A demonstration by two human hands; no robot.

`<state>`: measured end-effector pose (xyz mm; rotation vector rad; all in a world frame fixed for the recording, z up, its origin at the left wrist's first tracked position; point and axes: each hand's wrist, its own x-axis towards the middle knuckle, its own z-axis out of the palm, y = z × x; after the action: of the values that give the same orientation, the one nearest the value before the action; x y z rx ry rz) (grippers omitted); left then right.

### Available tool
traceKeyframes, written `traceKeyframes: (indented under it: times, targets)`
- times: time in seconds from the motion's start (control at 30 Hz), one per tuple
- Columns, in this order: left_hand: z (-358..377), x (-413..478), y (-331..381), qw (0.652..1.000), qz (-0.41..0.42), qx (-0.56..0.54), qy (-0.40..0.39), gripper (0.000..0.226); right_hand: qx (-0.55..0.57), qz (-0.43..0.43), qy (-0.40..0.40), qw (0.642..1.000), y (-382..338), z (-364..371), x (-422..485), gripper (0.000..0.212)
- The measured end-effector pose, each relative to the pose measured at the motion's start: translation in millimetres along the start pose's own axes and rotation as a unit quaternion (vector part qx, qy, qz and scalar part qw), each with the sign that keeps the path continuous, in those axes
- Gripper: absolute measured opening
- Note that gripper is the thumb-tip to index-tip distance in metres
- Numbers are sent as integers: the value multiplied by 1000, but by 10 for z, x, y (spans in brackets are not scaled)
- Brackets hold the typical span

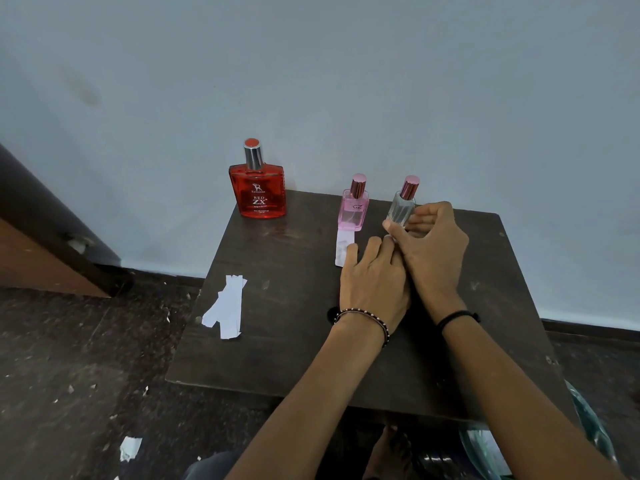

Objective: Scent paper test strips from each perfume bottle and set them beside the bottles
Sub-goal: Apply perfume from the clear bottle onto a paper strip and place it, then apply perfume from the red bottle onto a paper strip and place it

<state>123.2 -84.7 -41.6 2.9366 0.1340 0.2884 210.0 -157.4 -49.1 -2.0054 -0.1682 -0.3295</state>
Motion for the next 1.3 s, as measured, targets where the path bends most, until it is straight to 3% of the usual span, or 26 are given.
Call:
traceKeyframes:
  times: [0.13,0.4,0.57,0.73,0.9,1.07,1.3]
  targets:
    - [-29,-12,-15,1000,-5,-15,16,47,0,14,6,1000,-10,-68,-90,52]
    - [-247,-135,-108,992,-38,-53,106,25,-4,27,-8,1000,-193,-235,-566,32]
    - [-431,-309,-361,983,-92,-88,134,22,18,20,-76,997,-428,-161,-925,31]
    - [-630,-412,-749,965,-183,-155,106,25,51,-7,-162,986,-708,38,-1231,26]
    - [-822,-564,-1188,932,-265,-223,108,22,37,-73,-277,957,-948,302,-1457,29]
    - [-875,-734,-1604,881,-340,-317,86,25,-52,-171,-416,892,-1004,526,-1522,54]
    - [-832,-845,-1851,804,-389,-445,66,31,-107,-199,-444,867,-947,527,-1448,61]
